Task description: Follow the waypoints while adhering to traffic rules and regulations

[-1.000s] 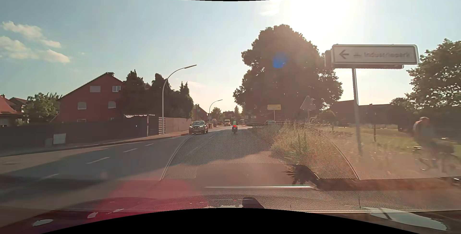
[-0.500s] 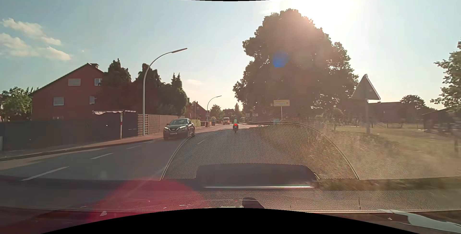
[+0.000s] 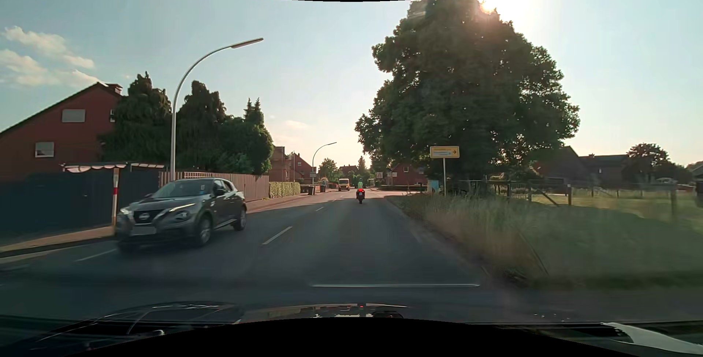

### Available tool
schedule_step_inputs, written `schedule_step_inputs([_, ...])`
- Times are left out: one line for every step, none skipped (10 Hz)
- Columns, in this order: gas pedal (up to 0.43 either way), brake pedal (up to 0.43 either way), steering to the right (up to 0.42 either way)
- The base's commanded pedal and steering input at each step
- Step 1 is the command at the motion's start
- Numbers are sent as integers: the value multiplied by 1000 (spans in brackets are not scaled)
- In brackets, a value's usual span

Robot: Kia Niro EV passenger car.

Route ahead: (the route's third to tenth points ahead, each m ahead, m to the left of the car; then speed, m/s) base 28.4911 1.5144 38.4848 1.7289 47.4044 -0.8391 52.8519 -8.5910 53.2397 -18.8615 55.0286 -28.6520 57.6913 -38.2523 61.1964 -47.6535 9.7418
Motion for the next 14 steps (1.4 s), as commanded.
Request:
schedule_step_inputs([98,0,-4])
schedule_step_inputs([98,0,-4])
schedule_step_inputs([98,0,-4])
schedule_step_inputs([98,0,-4])
schedule_step_inputs([98,0,-4])
schedule_step_inputs([98,0,-4])
schedule_step_inputs([98,0,-4])
schedule_step_inputs([98,0,-4])
schedule_step_inputs([98,0,-3])
schedule_step_inputs([98,0,-4])
schedule_step_inputs([98,0,-4])
schedule_step_inputs([98,0,-3])
schedule_step_inputs([98,0,-4])
schedule_step_inputs([98,0,-4])
